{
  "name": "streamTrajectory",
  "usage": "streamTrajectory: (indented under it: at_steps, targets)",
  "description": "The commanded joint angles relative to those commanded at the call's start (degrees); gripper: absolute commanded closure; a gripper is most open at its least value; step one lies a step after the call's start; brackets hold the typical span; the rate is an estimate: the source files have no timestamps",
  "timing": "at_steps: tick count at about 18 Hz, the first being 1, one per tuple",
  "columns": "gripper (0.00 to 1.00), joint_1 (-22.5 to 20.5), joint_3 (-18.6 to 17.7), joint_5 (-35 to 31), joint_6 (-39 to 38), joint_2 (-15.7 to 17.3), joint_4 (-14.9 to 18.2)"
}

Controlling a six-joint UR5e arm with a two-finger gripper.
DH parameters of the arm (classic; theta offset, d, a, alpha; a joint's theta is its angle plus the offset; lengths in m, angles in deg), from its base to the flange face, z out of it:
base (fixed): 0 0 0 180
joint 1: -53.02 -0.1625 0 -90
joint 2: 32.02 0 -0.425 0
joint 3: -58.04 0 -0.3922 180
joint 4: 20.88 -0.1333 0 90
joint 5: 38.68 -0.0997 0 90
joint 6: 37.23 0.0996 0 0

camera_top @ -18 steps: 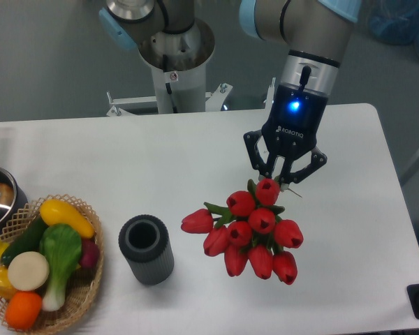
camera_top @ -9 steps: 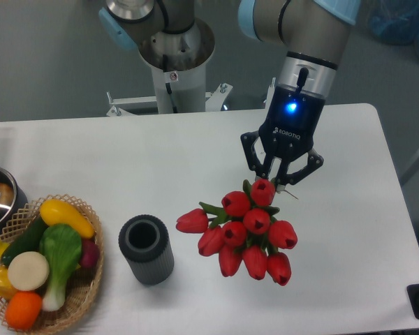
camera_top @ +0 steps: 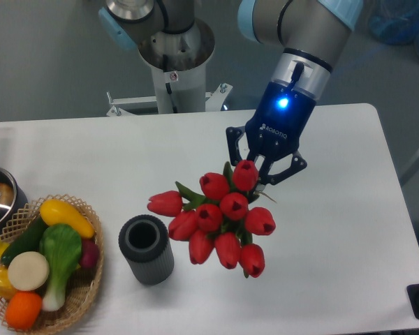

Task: Insert the flowers into the vase
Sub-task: 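Carry the tulip bunch over the dark grey vase and lower stems in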

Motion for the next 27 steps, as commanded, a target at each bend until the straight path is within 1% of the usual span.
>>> streamTrajectory:
  at_steps: [3,5,8,9,13,17,21,24,27]
  targets:
    - [0.79,2.02,0.0,2.91,-0.18,0.0,0.0]
    - [0.79,2.55,0.26,5.71,0.09,-0.35,0.0]
    - [0.79,3.25,0.09,13.26,-0.09,-1.93,0.0]
    - [0.79,3.26,-0.09,14.85,-0.09,-2.02,0.09]
    - [0.79,4.22,-0.09,18.99,0.26,-4.13,0.0]
    - [0.79,5.1,-1.75,23.47,2.28,-5.88,0.0]
    - [0.79,6.07,-1.76,24.01,3.95,-7.03,0.0]
    - [0.79,6.33,-1.76,26.99,4.66,-8.17,0.0]
    - [0.79,6.51,-1.85,27.35,5.01,-8.79,0.0]
